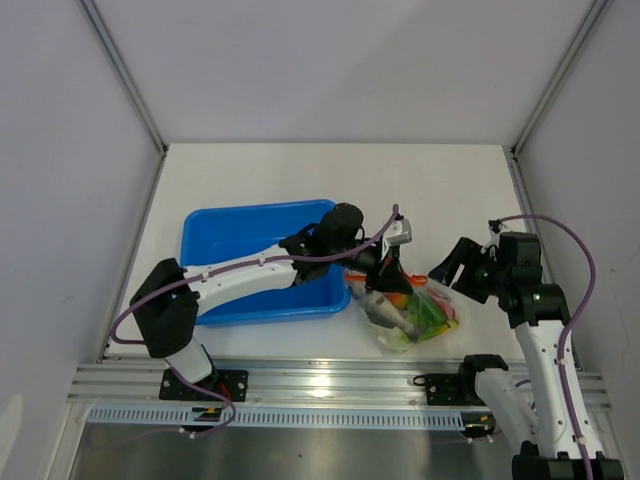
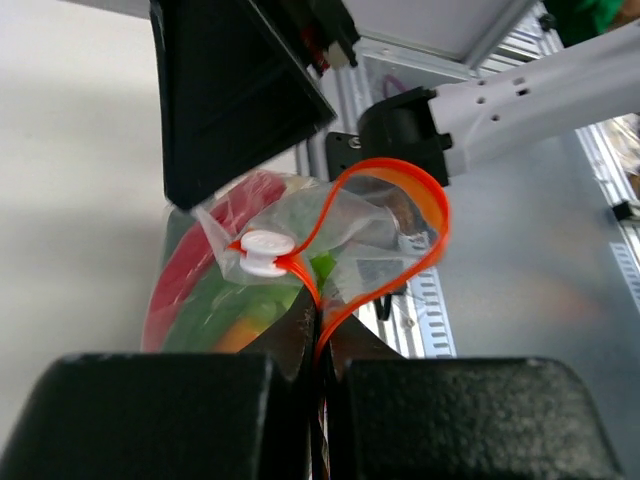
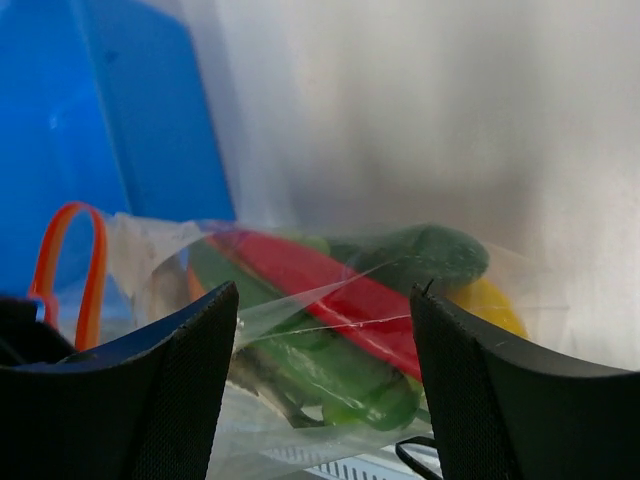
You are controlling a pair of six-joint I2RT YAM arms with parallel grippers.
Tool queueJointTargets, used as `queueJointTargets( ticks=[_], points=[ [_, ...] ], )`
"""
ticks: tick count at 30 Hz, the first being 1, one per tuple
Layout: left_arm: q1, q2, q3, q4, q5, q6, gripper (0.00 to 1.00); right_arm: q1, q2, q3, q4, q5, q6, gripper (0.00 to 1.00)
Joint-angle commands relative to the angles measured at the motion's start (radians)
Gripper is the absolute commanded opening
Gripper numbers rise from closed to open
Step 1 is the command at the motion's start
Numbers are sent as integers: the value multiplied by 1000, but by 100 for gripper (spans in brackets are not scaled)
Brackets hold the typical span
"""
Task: Place the food in the zip-top bag and seal the zipper
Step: Adjust the zipper food storage bag at the center of the board.
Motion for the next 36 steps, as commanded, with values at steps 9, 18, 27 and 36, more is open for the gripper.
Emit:
queueJointTargets(
  ticks=[9, 18, 27, 36],
  points=[
    [73, 36, 169, 16, 419, 79, 1, -17, -260, -74, 226, -332, -30, 73],
    [105, 94, 296, -142, 567, 132, 1, 12, -320, -29, 194, -422, -150, 74],
    [121, 56, 280, -139, 599, 57, 0, 91, -323, 61, 130, -480, -229, 75],
    [121, -29, 155, 161, 684, -192, 0, 165, -284, 77, 157, -544, -269, 75]
  ],
)
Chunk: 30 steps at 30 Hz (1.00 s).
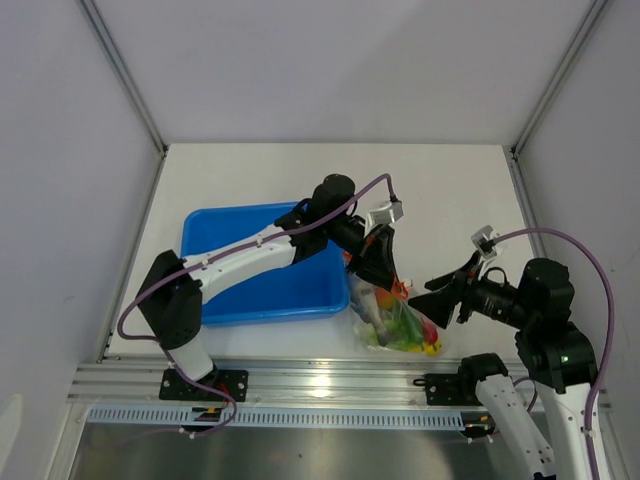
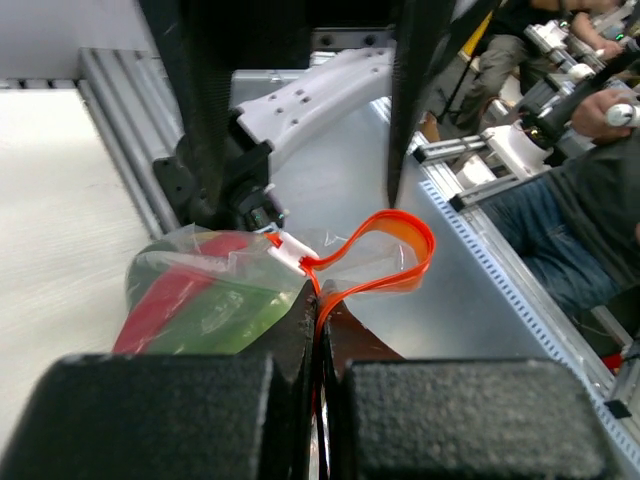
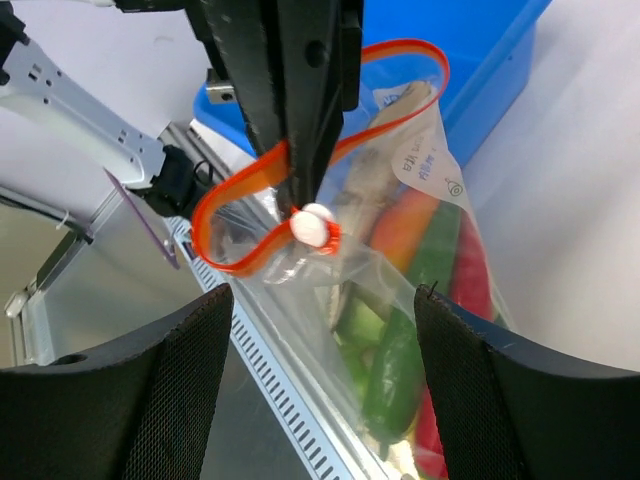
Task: Place the food in the zip-top bag and seal the zipper
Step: Adjust the zipper food storage bag at the center of the board.
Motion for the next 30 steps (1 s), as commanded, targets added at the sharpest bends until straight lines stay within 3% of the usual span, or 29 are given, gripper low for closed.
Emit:
queueJointTargets(
  ticks=[1, 3, 4, 5, 8, 11, 13, 15, 17, 18, 19, 20, 29, 30],
  points=[
    [7, -99, -31, 323, 114, -169, 1, 26, 22, 34, 24, -19, -37, 75],
    [7, -109, -97, 500, 134, -348, 1, 35, 30, 40, 19, -19, -48, 75],
    [7, -108, -132, 721, 148, -431, 1, 47, 39, 41, 20, -14, -50, 75],
    [7, -102, -149, 828, 154, -593, 0, 52, 45, 44, 20, -14, -53, 75],
    [4, -44, -146, 1162, 171, -882, 1, 73, 74, 43, 31, -48, -56, 74],
    [3, 13, -123, 1362, 160, -1047, 1, 85, 99, 23, 79, -131, -36, 72],
    [3, 10, -129, 1351, 148, -1003, 1, 95, 102, 8, 99, -180, -21, 72],
    [3, -19, -152, 1172, 117, -884, 1, 108, 91, -14, 138, -179, -2, 72],
    [-2, -92, -162, 925, 87, -570, 1, 116, 91, -26, 178, -215, 27, 72],
    [-6, -117, -154, 616, 49, -455, 1, 130, 99, -32, 198, -229, 42, 72],
    [-12, -143, -107, 484, 36, -274, 1, 141, 100, -49, 218, -238, 61, 71],
    [-19, -146, -91, 391, 27, -233, 1, 153, 100, -54, 243, -240, 79, 71],
    [-16, -123, -91, 453, 24, -323, 0, 354, 102, -140, 324, -143, 121, 69],
    [-17, -120, -88, 453, 24, -325, 0, 371, 102, -143, 326, -78, 115, 66]
  ],
)
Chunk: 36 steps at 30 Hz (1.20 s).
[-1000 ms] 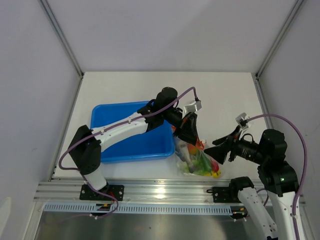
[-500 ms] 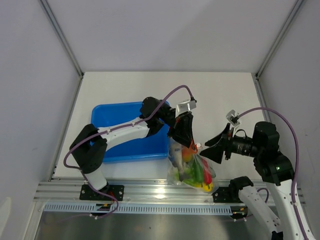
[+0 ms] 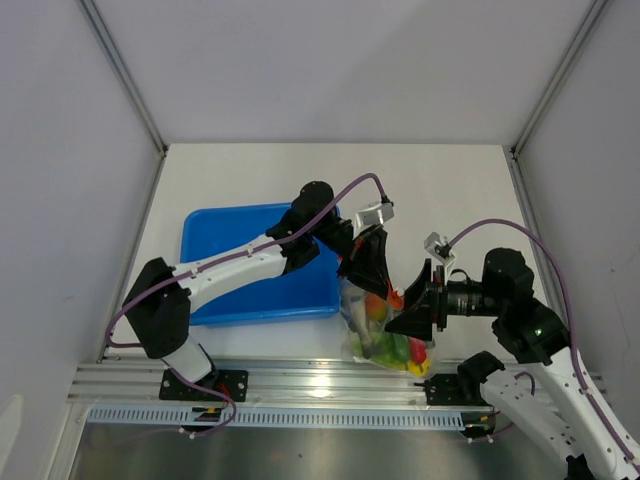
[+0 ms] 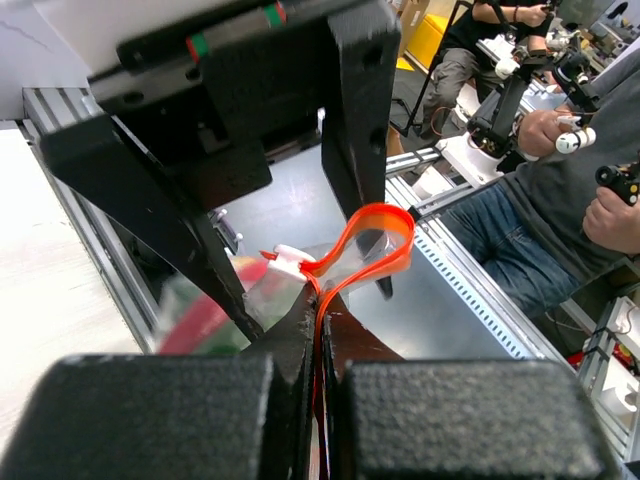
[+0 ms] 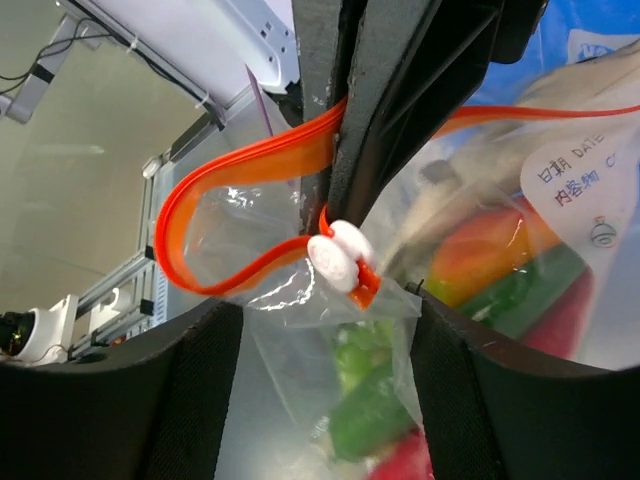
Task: Place the food in the zip-top bag and seal the zipper
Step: Adjust the zipper food storage bag at the center of the board.
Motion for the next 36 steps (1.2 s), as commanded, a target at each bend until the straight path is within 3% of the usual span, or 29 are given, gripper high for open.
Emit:
queueJointTargets(
  ticks=[1, 5, 6, 8, 10, 13, 15, 16, 17, 20, 22, 29, 36],
  points=[
    [-5, -28, 49, 20, -32, 32, 1, 78, -1, -21, 69, 118, 20, 65],
    [-6, -38, 37, 23, -35, 31, 1, 95, 5, -25, 95, 206, 5, 51],
    [-6, -39, 32, 20, -33, 31, 0, 95, 5, -27, 97, 230, 0, 41],
    [-6, -45, 25, 17, -30, 34, 0, 93, -6, -38, 120, 278, -8, 32],
    [-6, -51, 14, 11, -30, 42, 1, 95, -9, -44, 129, 325, 0, 1],
    [-8, -74, 14, -122, -56, 154, 1, 95, -10, -45, 123, 358, 17, 0],
    [-8, -94, 16, -278, -115, 236, 9, 93, -30, -47, 112, 372, 23, 0],
    [-9, -104, 14, -318, -144, 302, 21, 95, -36, -44, 91, 382, 26, 0],
    [-9, -136, -1, -349, -177, 328, 50, 95, -42, -41, 79, 378, 21, 0],
    [-16, -218, -79, -415, -315, 405, 86, 95, -42, -26, 27, 344, 15, 0],
    [-22, -293, -124, -419, -410, 425, 99, 96, -36, -19, -6, 321, 23, 0],
    [-51, -567, -368, -379, -883, 424, 99, 103, -67, -30, -66, 312, 17, 0],
    [-56, -630, -458, -446, -958, 448, 100, 106, -79, -33, -56, 272, 37, 0]
  ],
)
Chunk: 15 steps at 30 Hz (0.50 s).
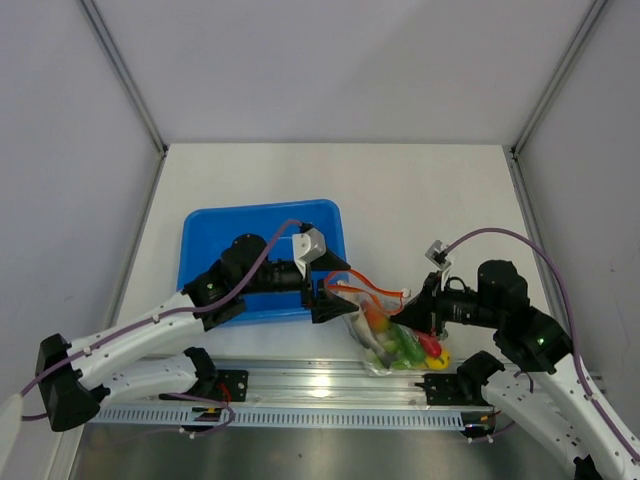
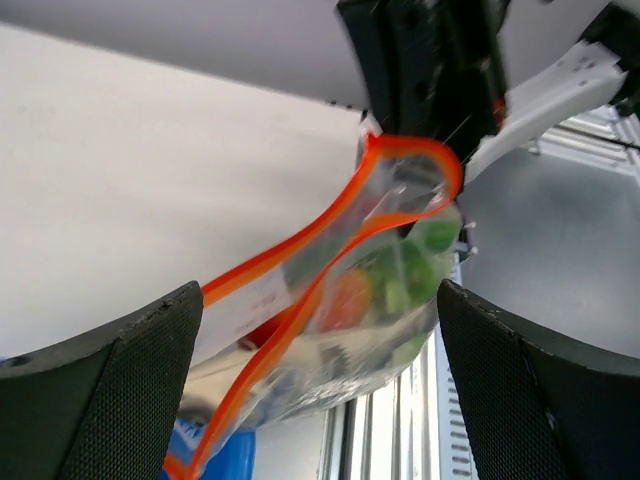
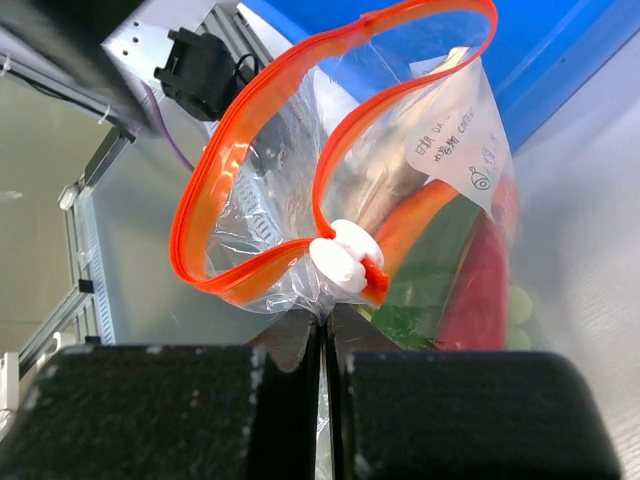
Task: Place the food in the zip-top bag and seal the zipper
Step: Adjust the zipper food storage bag at the center of the board.
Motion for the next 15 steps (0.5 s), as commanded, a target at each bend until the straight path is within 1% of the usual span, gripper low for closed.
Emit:
queueJointTargets(
  ticks=[1, 3, 6, 8, 9, 12, 13, 15],
  points=[
    [-3, 14, -47, -27, -89, 46, 99, 7, -20, 12, 55, -51, 17, 0],
    [-3, 23, -56, 6, -86, 69, 100, 9, -20, 6, 57, -61, 12, 0],
    [-3, 69, -17, -28, -63, 101, 100, 9, -19, 6, 63, -73, 14, 0],
    [-2, 101, -6, -30, -28, 109, 95, 10, -23, 12, 59, -67, 14, 0],
    [0, 112, -1, -34, 13, 110, 91, 10, -22, 15, 55, -61, 11, 0],
    [4, 153, -1, -48, 63, 100, 69, 10, -22, 29, 45, -45, 11, 0],
    [4, 158, -9, -37, 99, 95, 49, 10, -19, 32, 40, -41, 12, 0],
    [4, 160, -24, -39, 121, 81, 24, 10, -16, 46, 36, -24, 24, 0]
  ],
)
